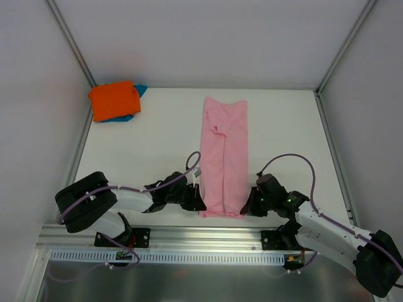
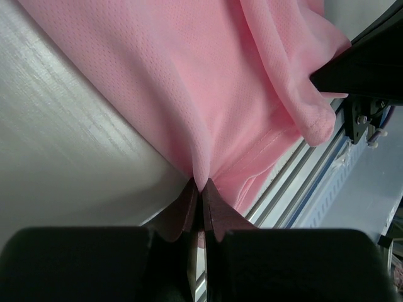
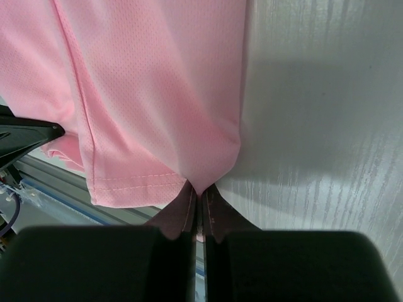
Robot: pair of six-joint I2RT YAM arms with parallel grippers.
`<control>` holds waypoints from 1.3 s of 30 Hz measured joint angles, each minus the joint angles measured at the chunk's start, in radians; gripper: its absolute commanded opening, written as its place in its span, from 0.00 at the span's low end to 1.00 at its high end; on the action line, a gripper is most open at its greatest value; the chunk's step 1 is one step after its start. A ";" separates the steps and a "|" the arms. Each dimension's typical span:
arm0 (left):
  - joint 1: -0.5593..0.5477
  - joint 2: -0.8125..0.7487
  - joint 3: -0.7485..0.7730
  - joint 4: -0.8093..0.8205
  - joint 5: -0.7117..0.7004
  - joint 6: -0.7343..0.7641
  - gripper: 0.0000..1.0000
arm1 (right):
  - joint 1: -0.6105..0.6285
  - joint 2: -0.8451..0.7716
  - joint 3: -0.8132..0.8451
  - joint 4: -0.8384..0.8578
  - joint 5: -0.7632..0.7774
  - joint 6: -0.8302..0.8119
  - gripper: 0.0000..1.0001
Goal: Fold and stack the t-shirts
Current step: Grab the bottom of the folded rectangular tshirt with both arms
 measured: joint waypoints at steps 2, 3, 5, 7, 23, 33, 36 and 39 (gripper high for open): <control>-0.003 0.014 0.001 0.019 0.009 -0.004 0.00 | 0.000 -0.008 0.000 -0.006 0.001 0.000 0.00; -0.005 0.021 0.003 0.027 0.013 -0.005 0.00 | 0.000 -0.009 0.000 -0.008 0.001 0.000 0.02; -0.006 0.034 0.010 0.035 0.020 -0.009 0.00 | 0.000 -0.006 0.000 -0.009 0.001 0.001 0.25; -0.006 0.044 0.015 0.040 0.023 -0.011 0.00 | 0.000 -0.003 0.002 -0.001 -0.009 0.008 0.49; -0.006 0.079 0.031 0.066 0.047 -0.020 0.00 | 0.003 0.019 0.008 0.082 -0.017 0.032 0.59; -0.006 0.079 0.031 0.064 0.048 -0.022 0.00 | 0.005 0.084 0.002 0.105 0.006 0.027 0.00; -0.006 0.079 0.031 0.064 0.048 -0.022 0.00 | 0.006 0.077 0.002 0.099 0.007 0.026 0.00; -0.006 0.077 0.032 0.060 0.049 -0.022 0.00 | 0.006 0.055 0.002 0.069 0.014 0.026 0.00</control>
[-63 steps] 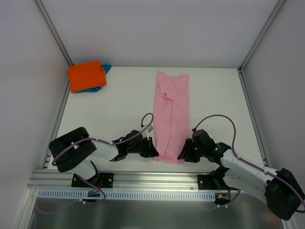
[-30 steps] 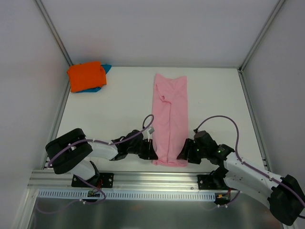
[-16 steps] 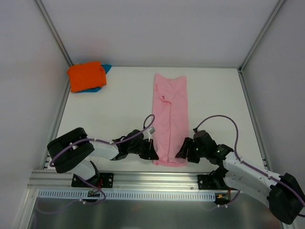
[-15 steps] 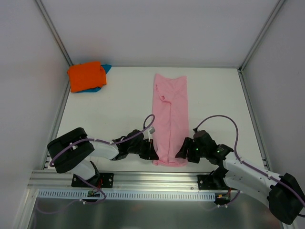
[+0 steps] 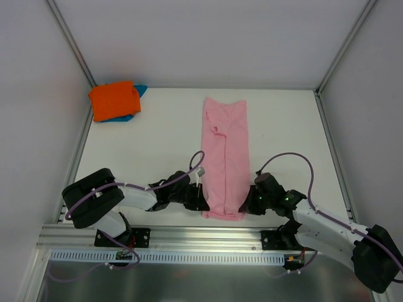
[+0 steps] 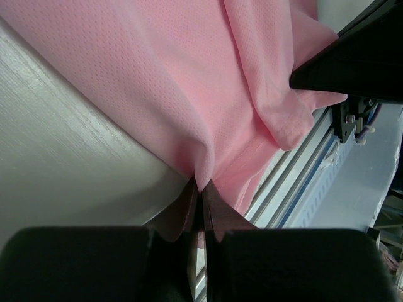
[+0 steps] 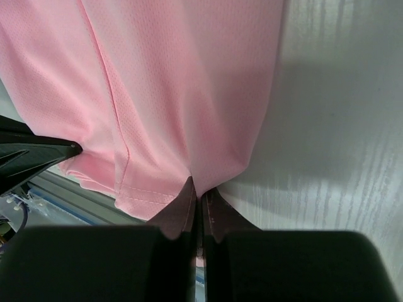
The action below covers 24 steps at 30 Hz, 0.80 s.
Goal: Fold and stack the t-shirts
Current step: Grab the bottom of the folded rectangular tshirt with both arms
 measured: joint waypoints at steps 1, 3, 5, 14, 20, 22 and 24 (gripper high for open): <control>0.000 -0.002 0.000 -0.004 0.000 0.000 0.00 | 0.000 -0.011 -0.001 -0.013 0.003 0.000 0.00; -0.002 -0.009 0.000 -0.016 0.000 -0.002 0.00 | 0.001 -0.034 -0.003 -0.039 0.004 0.000 0.00; -0.010 -0.019 0.000 -0.034 0.000 -0.007 0.00 | 0.003 -0.063 -0.010 -0.068 0.003 0.001 0.00; -0.067 -0.092 -0.011 -0.099 -0.008 -0.056 0.00 | 0.014 -0.161 -0.027 -0.161 -0.012 0.000 0.00; -0.079 -0.234 0.047 -0.269 -0.029 -0.050 0.00 | 0.014 -0.174 0.042 -0.249 -0.012 -0.023 0.00; -0.079 -0.280 0.098 -0.344 -0.039 -0.037 0.00 | 0.014 -0.172 0.090 -0.278 -0.006 -0.038 0.00; -0.079 -0.313 0.146 -0.402 -0.055 -0.021 0.00 | 0.014 -0.167 0.130 -0.291 -0.001 -0.050 0.00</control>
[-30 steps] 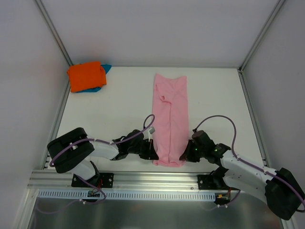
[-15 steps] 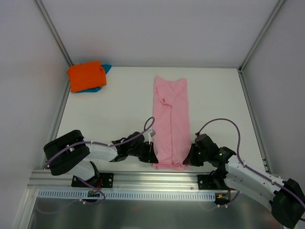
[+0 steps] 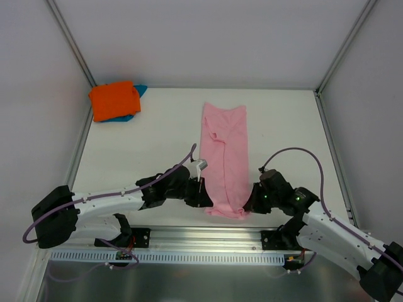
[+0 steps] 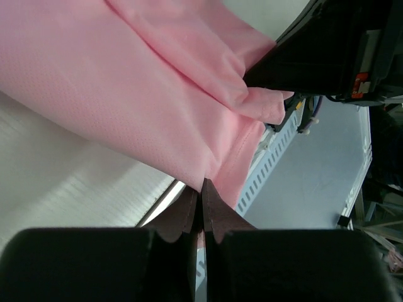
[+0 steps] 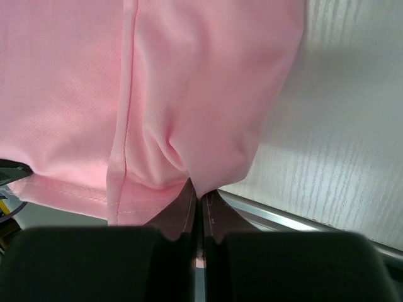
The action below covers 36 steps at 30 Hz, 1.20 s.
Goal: Fold and stack the t-shirts
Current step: Grab the bottom of the folded rectangular tshirt with both arms, then fold the folded rectangular tshirt in 1/3 of the way
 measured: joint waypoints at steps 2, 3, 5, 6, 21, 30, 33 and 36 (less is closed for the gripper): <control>0.000 -0.019 0.037 -0.042 -0.009 0.017 0.00 | 0.000 0.010 0.031 -0.010 0.005 -0.011 0.00; 0.000 -0.022 0.049 -0.058 -0.010 0.023 0.00 | 0.000 0.018 0.041 -0.014 0.006 -0.014 0.00; 0.000 -0.021 0.056 -0.076 -0.011 0.027 0.00 | 0.000 0.035 0.062 -0.026 0.006 -0.022 0.00; 0.000 -0.019 0.055 -0.090 -0.012 0.029 0.00 | 0.000 0.042 0.071 -0.030 0.006 -0.025 0.00; 0.000 0.079 0.090 -0.142 -0.009 0.042 0.00 | 0.000 0.151 0.185 -0.073 0.003 -0.083 0.00; 0.011 0.079 0.230 -0.253 -0.071 0.099 0.00 | -0.029 0.317 0.311 -0.080 0.005 -0.158 0.00; 0.039 0.079 0.241 -0.274 -0.085 0.106 0.00 | -0.060 0.360 0.353 -0.080 0.000 -0.185 0.00; 0.085 0.079 0.241 -0.301 -0.086 0.111 0.00 | -0.095 0.398 0.381 -0.071 -0.012 -0.211 0.00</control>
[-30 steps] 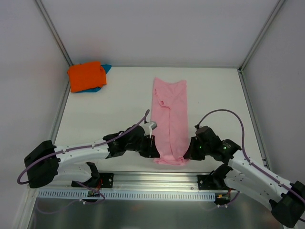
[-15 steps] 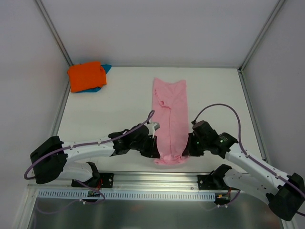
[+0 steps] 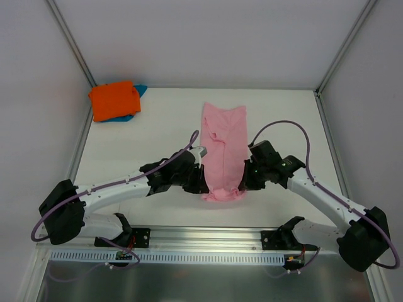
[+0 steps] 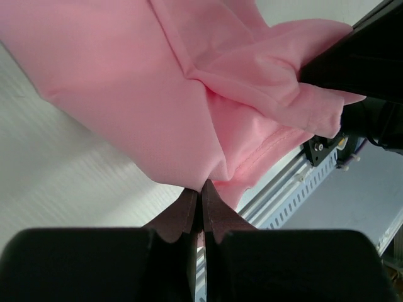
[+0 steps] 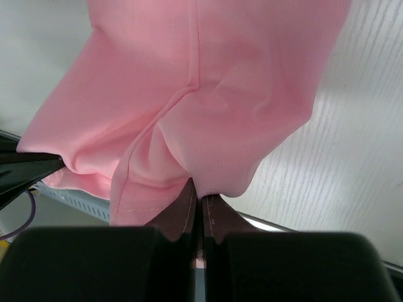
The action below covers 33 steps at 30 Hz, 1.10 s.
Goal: Fold and stack the t-shirts
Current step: Fold the folded rectangular tshirt in 1/3 of the way
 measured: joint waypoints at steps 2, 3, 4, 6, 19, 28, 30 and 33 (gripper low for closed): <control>0.026 0.000 0.000 -0.004 0.000 0.006 0.00 | -0.024 0.027 0.015 0.004 -0.009 -0.018 0.00; 0.039 0.000 0.001 -0.008 0.000 0.012 0.00 | -0.033 0.039 0.021 0.006 -0.013 -0.025 0.00; 0.050 0.000 0.002 -0.010 0.001 0.016 0.00 | -0.042 0.051 0.027 0.008 -0.018 -0.032 0.00; 0.074 0.003 0.003 -0.014 0.006 0.022 0.00 | -0.059 0.079 0.043 0.011 -0.032 -0.047 0.00; 0.188 0.145 0.076 -0.014 0.098 0.068 0.00 | -0.122 0.202 0.107 0.045 -0.080 -0.106 0.00; 0.220 0.259 0.177 -0.015 0.144 0.100 0.00 | -0.192 0.267 0.152 0.047 -0.102 -0.146 0.00; 0.233 0.293 0.209 -0.019 0.159 0.106 0.00 | -0.211 0.303 0.171 0.051 -0.110 -0.156 0.00; 0.249 0.335 0.251 -0.020 0.167 0.119 0.00 | -0.230 0.362 0.195 0.068 -0.119 -0.169 0.00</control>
